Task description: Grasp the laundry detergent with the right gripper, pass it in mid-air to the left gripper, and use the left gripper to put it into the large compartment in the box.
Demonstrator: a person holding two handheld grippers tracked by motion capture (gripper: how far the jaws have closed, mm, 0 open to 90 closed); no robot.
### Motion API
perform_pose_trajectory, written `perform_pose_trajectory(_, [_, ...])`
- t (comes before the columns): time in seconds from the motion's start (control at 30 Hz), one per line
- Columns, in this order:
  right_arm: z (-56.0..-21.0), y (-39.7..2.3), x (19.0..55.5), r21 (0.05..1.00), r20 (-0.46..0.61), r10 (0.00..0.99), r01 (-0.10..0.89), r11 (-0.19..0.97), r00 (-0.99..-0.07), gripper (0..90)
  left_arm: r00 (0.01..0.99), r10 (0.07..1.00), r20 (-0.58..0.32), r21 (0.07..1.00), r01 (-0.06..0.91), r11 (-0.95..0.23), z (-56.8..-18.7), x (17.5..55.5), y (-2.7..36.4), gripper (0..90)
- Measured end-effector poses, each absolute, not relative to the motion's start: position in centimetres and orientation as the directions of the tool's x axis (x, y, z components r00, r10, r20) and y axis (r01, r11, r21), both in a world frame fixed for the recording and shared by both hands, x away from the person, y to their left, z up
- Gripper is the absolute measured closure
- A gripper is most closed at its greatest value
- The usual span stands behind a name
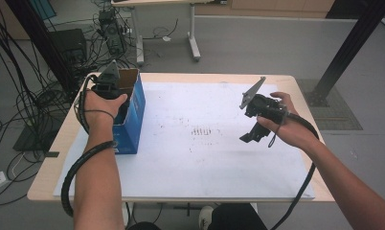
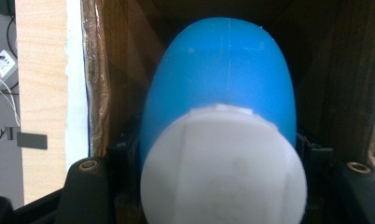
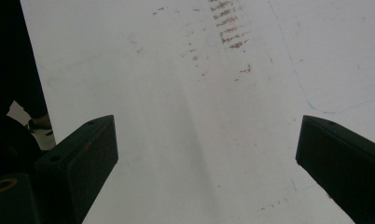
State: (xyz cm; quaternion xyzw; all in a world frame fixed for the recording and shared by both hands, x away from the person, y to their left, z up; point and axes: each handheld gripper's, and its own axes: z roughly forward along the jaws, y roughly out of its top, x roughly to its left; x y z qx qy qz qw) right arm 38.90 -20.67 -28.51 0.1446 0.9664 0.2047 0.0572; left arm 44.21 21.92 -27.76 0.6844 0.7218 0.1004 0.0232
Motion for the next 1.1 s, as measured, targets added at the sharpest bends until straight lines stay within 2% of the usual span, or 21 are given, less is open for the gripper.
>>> perform_pose_trajectory(1.1, [-28.40,-20.61,38.73,0.411,-0.057,0.302,0.253,0.876,-0.952,5.5,-0.056,0.993,0.103,0.172,0.984,0.037,-27.79,44.22,21.85,34.8])
